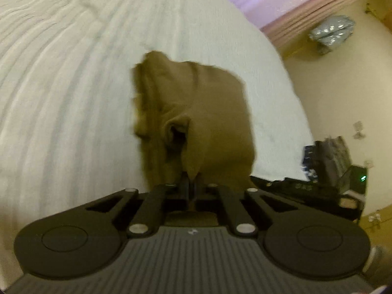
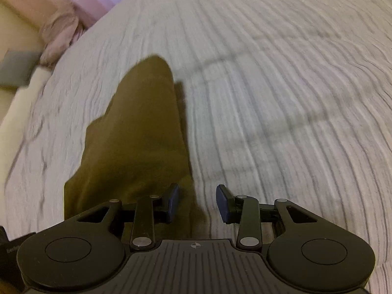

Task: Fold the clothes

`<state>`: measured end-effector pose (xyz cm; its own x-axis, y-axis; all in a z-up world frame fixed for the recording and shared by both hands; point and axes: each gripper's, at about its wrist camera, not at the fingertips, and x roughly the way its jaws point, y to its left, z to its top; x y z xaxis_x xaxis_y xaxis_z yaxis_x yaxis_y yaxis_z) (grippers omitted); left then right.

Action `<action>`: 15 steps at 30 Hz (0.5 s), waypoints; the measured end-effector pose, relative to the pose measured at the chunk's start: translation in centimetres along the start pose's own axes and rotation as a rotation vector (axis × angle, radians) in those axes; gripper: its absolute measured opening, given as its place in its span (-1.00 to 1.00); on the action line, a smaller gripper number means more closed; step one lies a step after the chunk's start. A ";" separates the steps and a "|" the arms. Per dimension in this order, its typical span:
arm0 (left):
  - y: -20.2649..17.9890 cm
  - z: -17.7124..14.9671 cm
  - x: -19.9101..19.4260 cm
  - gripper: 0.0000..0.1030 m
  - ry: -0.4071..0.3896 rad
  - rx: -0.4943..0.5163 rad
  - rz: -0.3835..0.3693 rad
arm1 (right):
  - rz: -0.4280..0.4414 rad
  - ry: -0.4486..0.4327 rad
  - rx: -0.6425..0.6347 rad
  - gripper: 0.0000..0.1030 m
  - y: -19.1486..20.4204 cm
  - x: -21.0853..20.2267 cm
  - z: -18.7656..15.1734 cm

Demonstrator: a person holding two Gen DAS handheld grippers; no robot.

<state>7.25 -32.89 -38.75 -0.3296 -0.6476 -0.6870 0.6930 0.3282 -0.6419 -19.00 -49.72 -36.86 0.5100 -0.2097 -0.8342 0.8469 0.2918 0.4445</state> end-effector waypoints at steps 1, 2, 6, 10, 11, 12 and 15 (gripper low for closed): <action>0.1 -0.2 0.2 -0.93 0.014 -0.004 0.016 | -0.010 0.010 -0.024 -0.28 0.5 0.4 -0.1; 0.1 -0.3 0.4 -0.91 0.027 -0.005 0.025 | -0.036 0.009 -0.057 -0.28 0.9 0.6 0.0; -0.8 0.9 0.0 -0.78 0.041 0.022 0.011 | -0.128 -0.002 -0.168 -0.28 2.4 0.8 0.9; -0.5 3.3 -1.9 -0.76 -0.004 -0.015 -0.018 | -0.127 -0.049 -0.190 -0.28 2.2 -0.5 3.4; -0.2 4.1 -2.4 -0.73 -0.035 -0.043 -0.025 | -0.108 -0.061 -0.182 -0.28 2.0 -0.5 4.1; 0.3 5.0 -2.4 -0.59 -0.070 -0.079 -0.029 | -0.090 -0.073 -0.175 -0.28 1.9 -0.6 4.9; 1.5 7.8 -1.5 -0.33 -0.152 -0.176 -0.031 | -0.057 -0.098 -0.164 -0.28 1.8 0.2 6.8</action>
<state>13.74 -36.81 -36.06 -0.2394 -0.7512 -0.6151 0.5570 0.4126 -0.7207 -16.35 -55.61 -33.97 0.4806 -0.3180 -0.8172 0.8432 0.4234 0.3312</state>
